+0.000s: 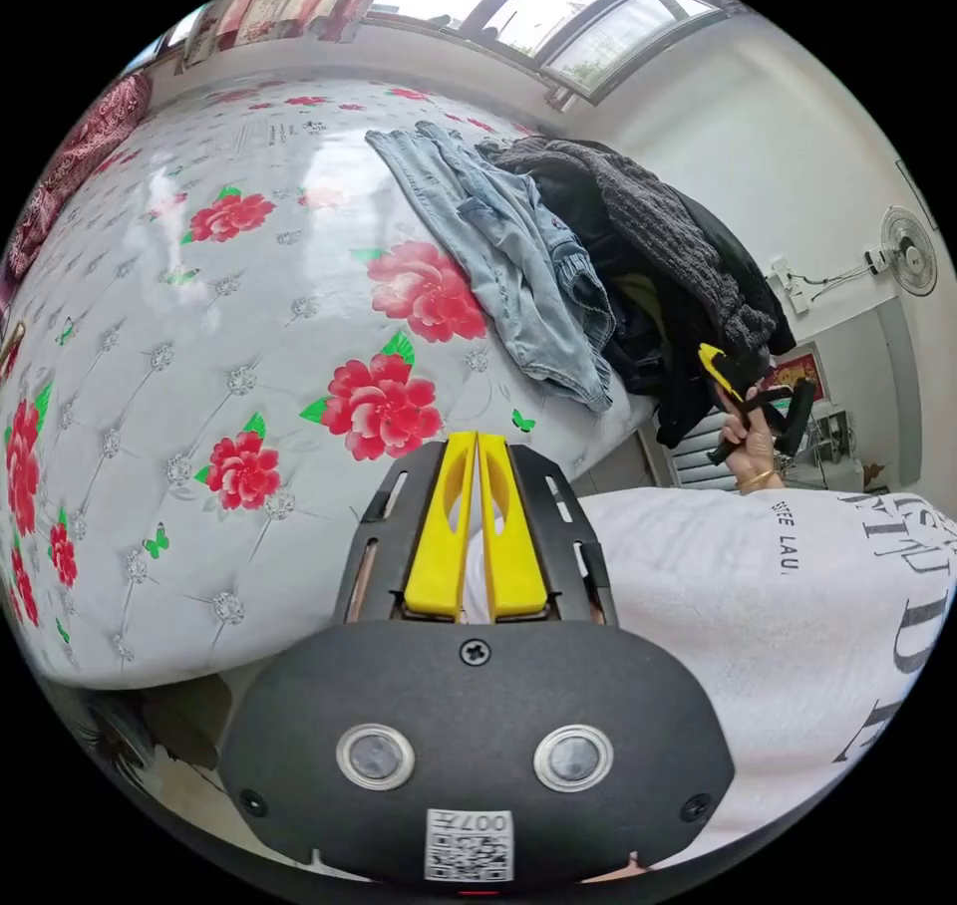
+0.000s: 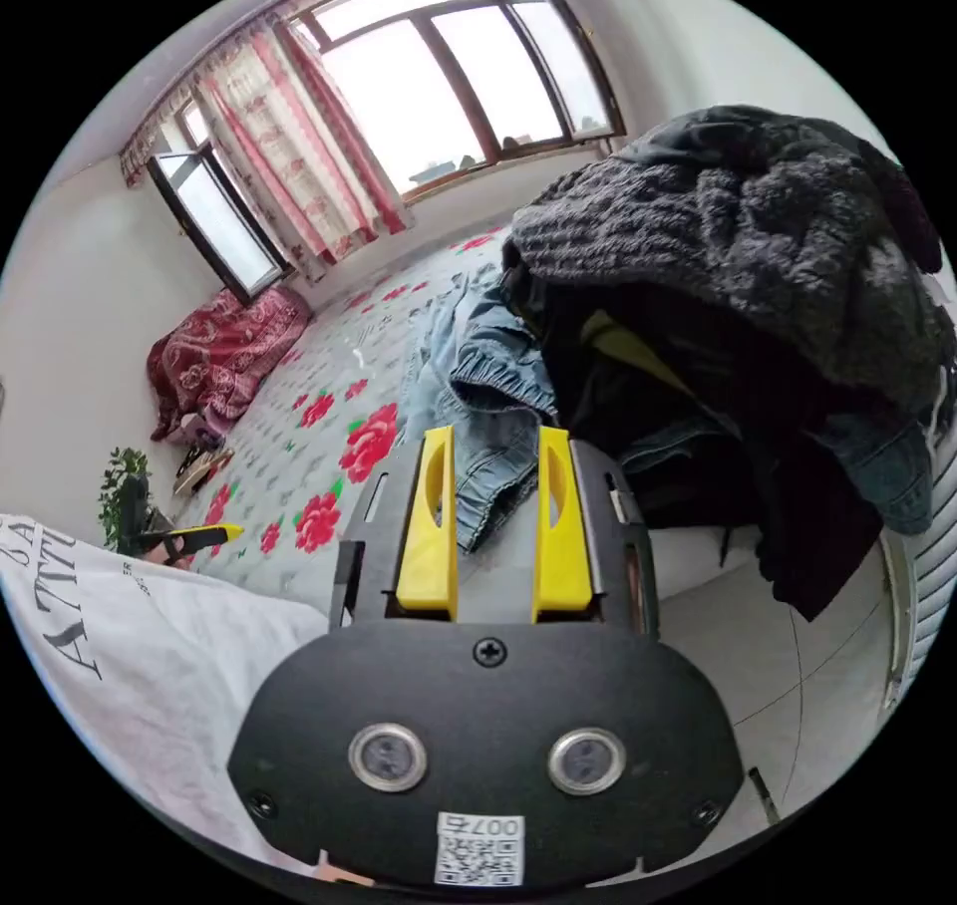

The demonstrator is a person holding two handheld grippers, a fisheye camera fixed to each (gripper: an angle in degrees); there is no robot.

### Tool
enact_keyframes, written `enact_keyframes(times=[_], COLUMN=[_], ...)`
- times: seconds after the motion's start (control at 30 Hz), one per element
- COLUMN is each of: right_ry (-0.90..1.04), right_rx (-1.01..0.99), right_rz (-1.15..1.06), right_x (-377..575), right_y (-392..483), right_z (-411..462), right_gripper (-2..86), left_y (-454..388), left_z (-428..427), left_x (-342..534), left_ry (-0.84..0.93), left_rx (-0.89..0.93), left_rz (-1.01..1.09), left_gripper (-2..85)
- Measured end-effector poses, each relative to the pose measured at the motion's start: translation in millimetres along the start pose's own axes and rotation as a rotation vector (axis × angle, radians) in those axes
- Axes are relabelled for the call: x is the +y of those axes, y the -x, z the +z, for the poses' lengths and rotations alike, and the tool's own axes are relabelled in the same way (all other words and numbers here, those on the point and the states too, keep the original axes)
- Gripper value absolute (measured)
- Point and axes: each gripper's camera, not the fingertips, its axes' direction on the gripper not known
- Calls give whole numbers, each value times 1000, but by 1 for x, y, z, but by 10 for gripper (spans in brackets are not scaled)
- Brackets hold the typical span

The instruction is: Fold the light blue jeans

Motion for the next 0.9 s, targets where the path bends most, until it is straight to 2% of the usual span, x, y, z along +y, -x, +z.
enact_keyframes(times=[0.13, 0.27, 0.33, 0.43, 0.5, 0.6, 0.77, 0.9], right_ry=[194, 296, 487, 467, 476, 475, 462, 528], right_rx=[6, 39, -5, 91, 110, -49, -312, -749], right_rz=[-177, -332, -431, -530, -508, -504, -697, -834], right_x=[-21, -43, -43, -42, -54, -75, -91, -95], right_y=[56, 87, 103, 126, 137, 171, 298, 430], right_z=[94, 149, 200, 221, 225, 225, 232, 231], right_gripper=[93, 94, 88, 68, 51, 36, 24, 30], left_y=[4, 18, 28, 38, 41, 46, 52, 56], left_z=[0, -4, -6, -9, -12, -11, -12, -20], left_x=[15, 35, 49, 64, 72, 83, 94, 105], left_ry=[-8, -18, -27, -47, -65, -77, -97, -145], left_rx=[-13, -24, -29, -32, -36, -40, -51, -71], left_rz=[-25, -92, -147, -213, -243, -290, -364, -430], left_gripper=[-7, -4, -1, 1, 1, 3, 12, 55])
